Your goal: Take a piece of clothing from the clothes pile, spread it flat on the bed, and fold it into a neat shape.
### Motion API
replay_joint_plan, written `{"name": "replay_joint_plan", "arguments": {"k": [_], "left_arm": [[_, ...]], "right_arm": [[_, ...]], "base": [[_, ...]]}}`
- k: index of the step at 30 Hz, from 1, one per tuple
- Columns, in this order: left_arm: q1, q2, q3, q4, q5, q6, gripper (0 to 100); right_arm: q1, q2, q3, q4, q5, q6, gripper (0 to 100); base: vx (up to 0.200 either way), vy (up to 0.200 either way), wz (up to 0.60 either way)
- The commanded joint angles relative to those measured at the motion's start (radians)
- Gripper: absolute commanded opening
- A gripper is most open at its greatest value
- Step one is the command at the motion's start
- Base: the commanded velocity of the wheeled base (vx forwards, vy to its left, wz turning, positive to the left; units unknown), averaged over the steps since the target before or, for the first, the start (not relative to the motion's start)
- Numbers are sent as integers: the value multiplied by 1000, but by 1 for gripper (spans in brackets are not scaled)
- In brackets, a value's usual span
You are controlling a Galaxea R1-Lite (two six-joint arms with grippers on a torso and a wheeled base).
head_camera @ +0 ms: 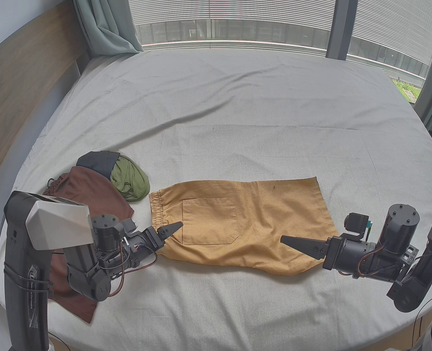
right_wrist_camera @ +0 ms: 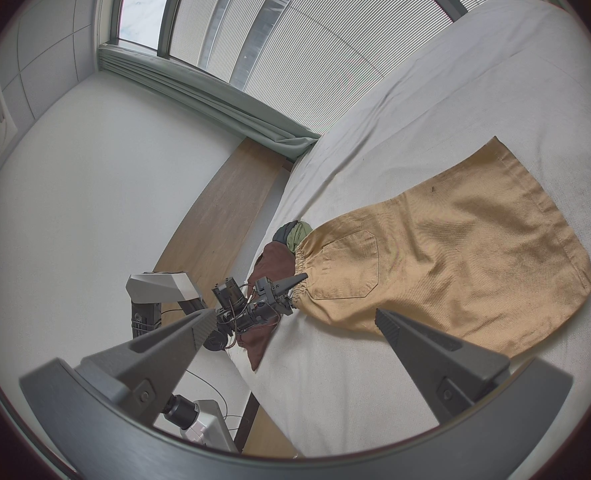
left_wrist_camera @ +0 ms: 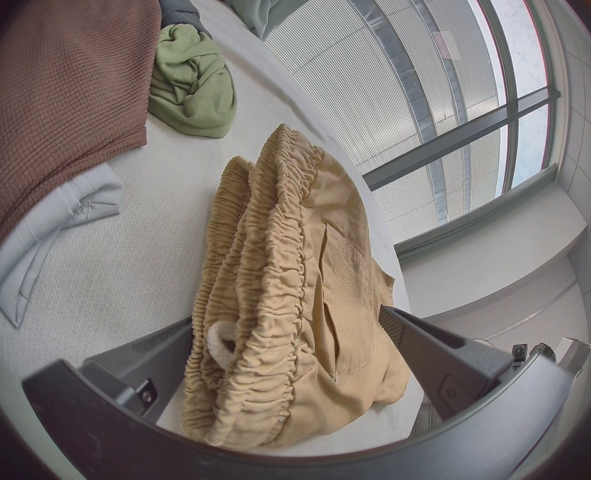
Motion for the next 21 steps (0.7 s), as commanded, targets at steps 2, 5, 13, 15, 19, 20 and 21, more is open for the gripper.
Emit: {"name": "replay_joint_plan", "arguments": {"k": [2,5,13,15,19,20,21], "left_arm": [[0,-5,-3,-2,0,1,100],[0,-5,-3,-2,2,1,100],[0,-4,-3,-2,0,3,0],[0,-5,-4,-4,0,3,0],[3,-7,-4,-4,-4,7,0],[3,-7,-4,-4,-4,9,0],[4,-10,-1,-4,-6,12,0]], "right_arm": [[2,2,2,0,1,0,100],[3,2,2,0,1,0,100],[3,2,2,0,1,-3,100],[5,3,2,0,1,-3,100],[3,11,3,0,1,-3,100],[3,11,3,0,1,-3,100],[2,14,3,0,1,-3,100]], "base": [[0,0,0],[0,0,0],[0,0,0],[0,0,0],[0,0,0],[0,0,0],[0,0,0]]}}
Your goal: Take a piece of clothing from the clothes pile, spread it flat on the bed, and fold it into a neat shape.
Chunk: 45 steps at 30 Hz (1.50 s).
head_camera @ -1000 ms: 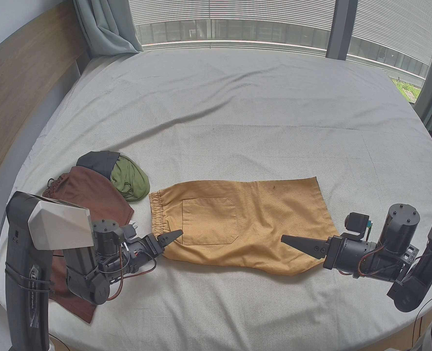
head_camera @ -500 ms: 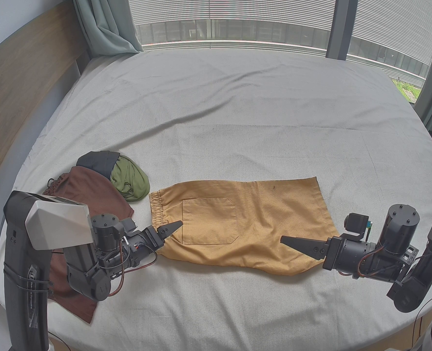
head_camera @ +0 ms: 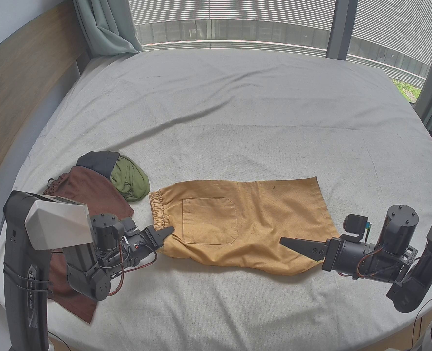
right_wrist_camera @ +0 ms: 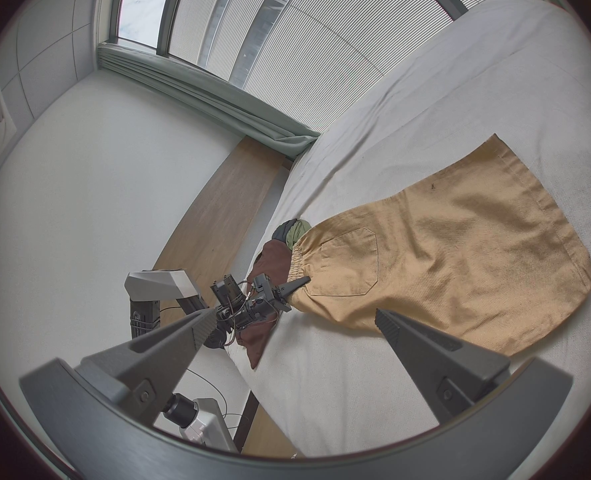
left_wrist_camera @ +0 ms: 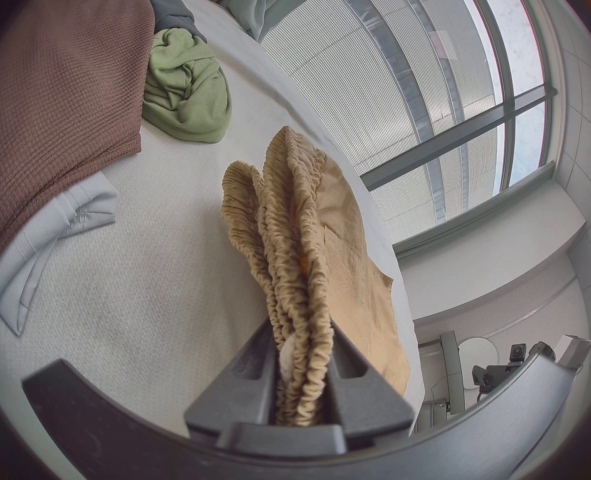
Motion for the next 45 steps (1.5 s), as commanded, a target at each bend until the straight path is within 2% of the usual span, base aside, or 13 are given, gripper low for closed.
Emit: {"name": "replay_joint_plan", "arguments": {"k": [1,18,25,33,45], "left_arm": [[3,-6,3,-1,-2,2,0],[16,-182,109,-6,-28,108,0],[61,-250,161,-6,-58,113,0],[124,-262,198,-4,-111,225,0],[162,-305,238,-4,-135,231,0]], "right_arm": [[-2,9,0,-1,1,0,100],[-5,11,3,-1,1,0,100],[1,11,3,-1,-1,0,100],[3,18,5,-1,-1,0,100],[6,18,6,-1,-1,0,100]], "base": [[0,0,0],[0,0,0],[0,0,0],[0,0,0],[0,0,0]]}}
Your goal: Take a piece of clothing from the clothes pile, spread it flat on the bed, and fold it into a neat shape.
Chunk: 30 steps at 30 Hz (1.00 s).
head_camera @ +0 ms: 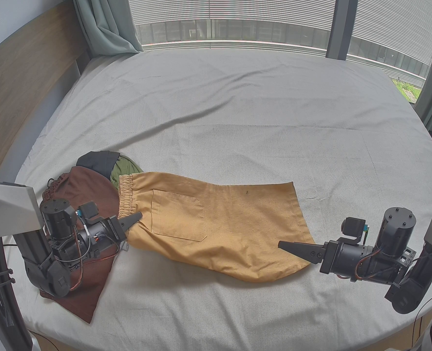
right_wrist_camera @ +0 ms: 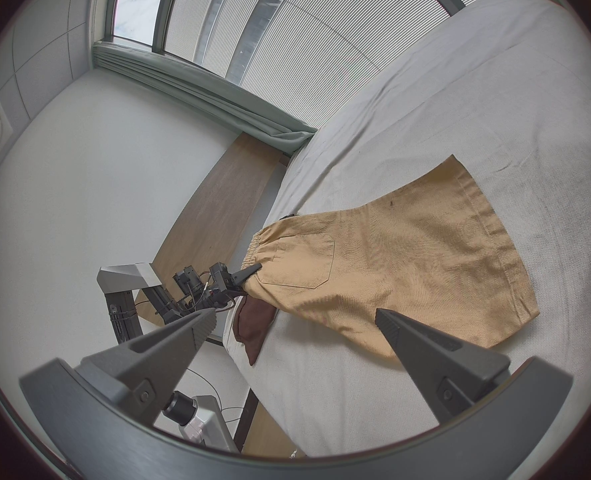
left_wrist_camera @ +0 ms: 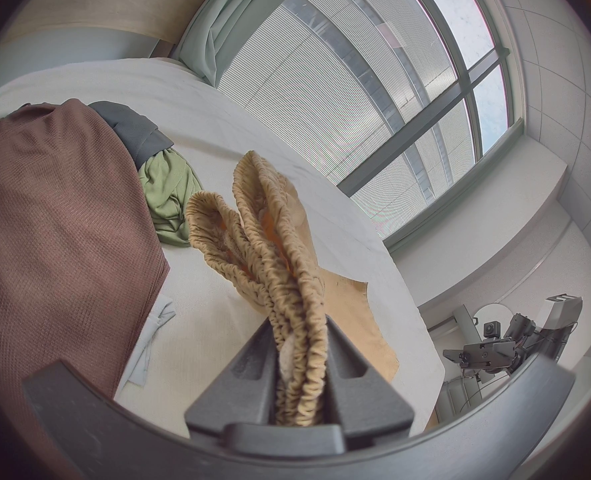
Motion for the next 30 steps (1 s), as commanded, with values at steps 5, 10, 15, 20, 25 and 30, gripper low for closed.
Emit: {"name": "replay_joint_plan", "arguments": {"k": [5,10,15,20,25,30], "left_arm": [[42,-33,32,0,-39,2,0],[81,-36,53,-1,-65,4,0],[114,-65,73,0,-108,20,0],[144,-70,76,0,-123,37,0],[150,-70,84,0,-125,53,0],[136,-71,80,0,-122,59,0]], "right_arm": [[2,2,1,-1,1,0,100],[2,2,1,-1,1,0,100],[2,5,1,-1,1,0,100],[3,7,1,-1,1,0,100],[3,7,1,-1,1,0,100],[3,7,1,-1,1,0,100]], "base": [[0,0,0],[0,0,0],[0,0,0],[0,0,0],[0,0,0],[0,0,0]]}}
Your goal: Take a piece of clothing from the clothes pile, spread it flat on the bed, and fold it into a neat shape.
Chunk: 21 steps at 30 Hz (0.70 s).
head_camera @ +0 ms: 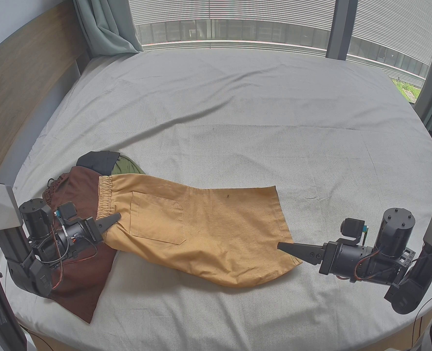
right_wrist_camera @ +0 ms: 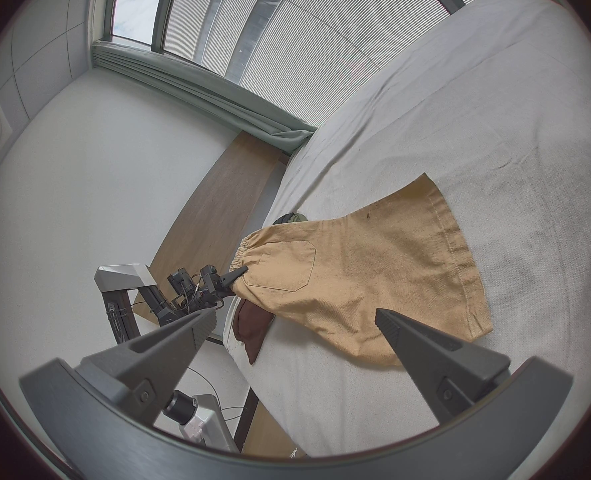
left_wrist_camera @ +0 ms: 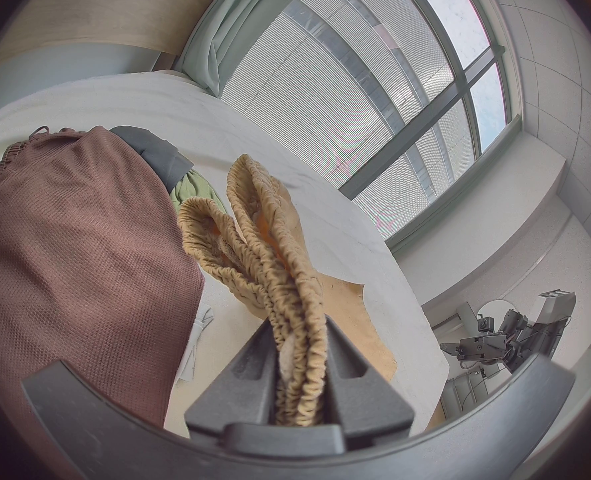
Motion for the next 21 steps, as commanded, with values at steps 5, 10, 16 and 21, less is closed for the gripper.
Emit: {"name": "replay_joint_plan", "arguments": {"k": [5,10,16,21], "left_arm": [[-45,-5,-15,-1,9,1,0],[-109,-28,-42,1,24,-12,0],[-181,-25,-53,1,65,-13,0],[-249,-6,-90,2,96,-18,0]], "right_arm": [[-1,1,-1,0,0,0,100],[-3,1,-1,-2,0,0,100],[-7,0,-1,-2,0,0,100],[-12,0,-1,-2,0,0,100]], "base": [[0,0,0],[0,0,0],[0,0,0],[0,0,0]]}}
